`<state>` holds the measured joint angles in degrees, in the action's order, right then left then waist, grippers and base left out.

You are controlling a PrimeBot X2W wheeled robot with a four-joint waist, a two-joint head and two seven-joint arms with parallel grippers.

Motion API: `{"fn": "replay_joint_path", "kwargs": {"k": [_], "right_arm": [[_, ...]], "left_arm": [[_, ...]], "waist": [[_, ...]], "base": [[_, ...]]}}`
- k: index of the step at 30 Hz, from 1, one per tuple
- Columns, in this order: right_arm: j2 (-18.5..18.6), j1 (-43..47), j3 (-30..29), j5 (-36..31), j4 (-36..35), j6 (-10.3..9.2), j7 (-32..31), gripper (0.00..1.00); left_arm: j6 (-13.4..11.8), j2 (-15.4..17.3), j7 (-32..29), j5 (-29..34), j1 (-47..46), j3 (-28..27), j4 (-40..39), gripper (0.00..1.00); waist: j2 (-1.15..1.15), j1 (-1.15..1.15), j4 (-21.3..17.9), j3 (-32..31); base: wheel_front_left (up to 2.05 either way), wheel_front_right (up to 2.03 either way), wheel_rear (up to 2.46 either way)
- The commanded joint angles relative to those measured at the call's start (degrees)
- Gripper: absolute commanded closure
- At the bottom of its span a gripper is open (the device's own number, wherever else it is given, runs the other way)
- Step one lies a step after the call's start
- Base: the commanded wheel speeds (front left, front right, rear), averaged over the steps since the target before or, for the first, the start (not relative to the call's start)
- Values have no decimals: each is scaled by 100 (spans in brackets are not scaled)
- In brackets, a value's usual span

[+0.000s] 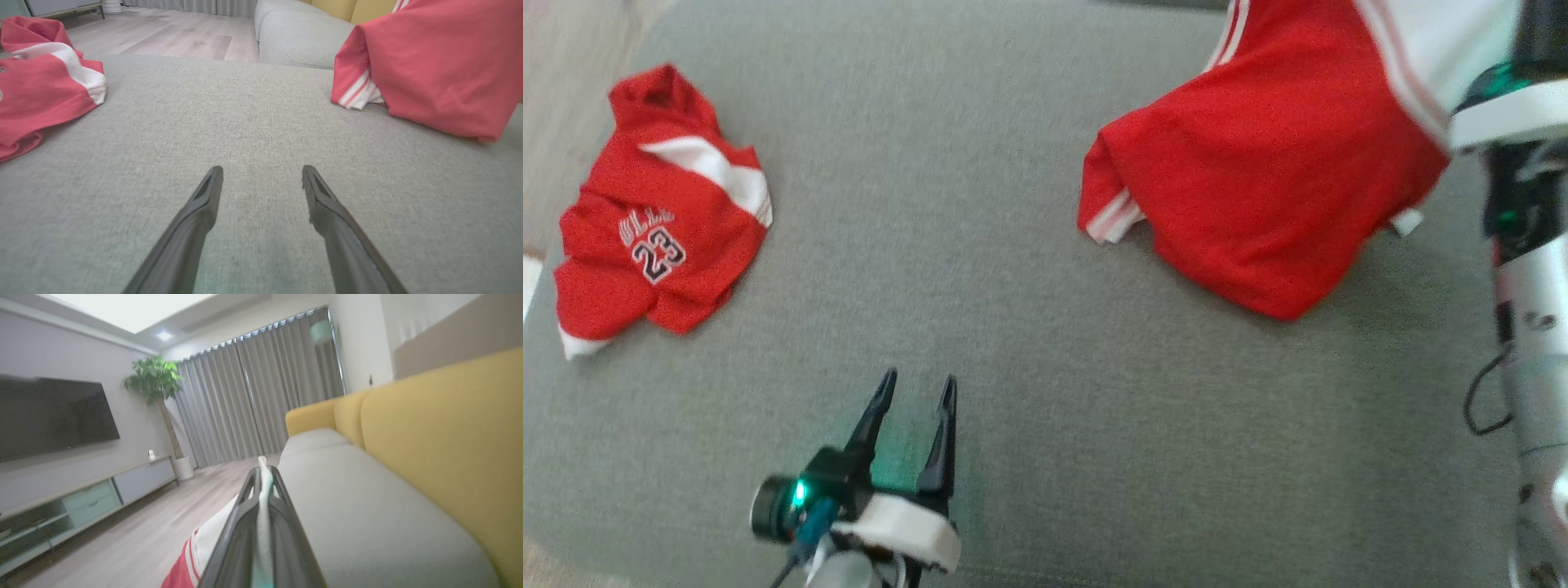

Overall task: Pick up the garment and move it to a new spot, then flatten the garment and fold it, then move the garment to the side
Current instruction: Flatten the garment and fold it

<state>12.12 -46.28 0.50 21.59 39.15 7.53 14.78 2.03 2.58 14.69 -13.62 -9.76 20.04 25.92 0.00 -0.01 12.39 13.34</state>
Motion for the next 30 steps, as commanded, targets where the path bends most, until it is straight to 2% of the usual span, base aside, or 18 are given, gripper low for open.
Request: {"fn": "replay_joint_path", "kwargs": {"k": [1,5,10,15,17,20,24,30], "right_arm": [[130,-160,-76,-40,-505,-4,21,100],[289,-277,-211,-108,-1049,-4,21,100],[431,-397,-139,-126,-1400,-4,21,100],[628,-653,-117,-145,-1473,-4,21,100],[784,-859,-157,-252,-1416,-4,21,100],[813,-956,2,-334,-1262,-4,21,100],[604,-839,314,-301,-1057,-4,22,100],[-50,-517,716,-200,-1028,-4,22,100]], "left_arm": [[-2,30,30,-40,124,-279,-87,0],[11,30,30,-60,403,-357,-28,0],[4,30,30,-96,709,-456,5,0],[16,30,30,-117,808,-473,25,0],[42,30,30,-135,854,-456,32,0],[64,30,30,-170,877,-403,57,0],[80,30,30,-231,858,-274,102,0],[88,30,30,-250,735,-134,174,0]], "waist": [[0,1,-247,-526],[0,1,-426,-971],[0,1,-605,-1336],[0,1,-650,-1444],[0,1,-608,-1468],[0,1,-501,-1438],[0,1,-243,-1347],[0,1,284,-1124]], "base": [[0,0,0],[0,0,0],[0,0,0],[0,0,0],[0,0,0],[0,0,0],[0,0,0],[0,0,0]]}}
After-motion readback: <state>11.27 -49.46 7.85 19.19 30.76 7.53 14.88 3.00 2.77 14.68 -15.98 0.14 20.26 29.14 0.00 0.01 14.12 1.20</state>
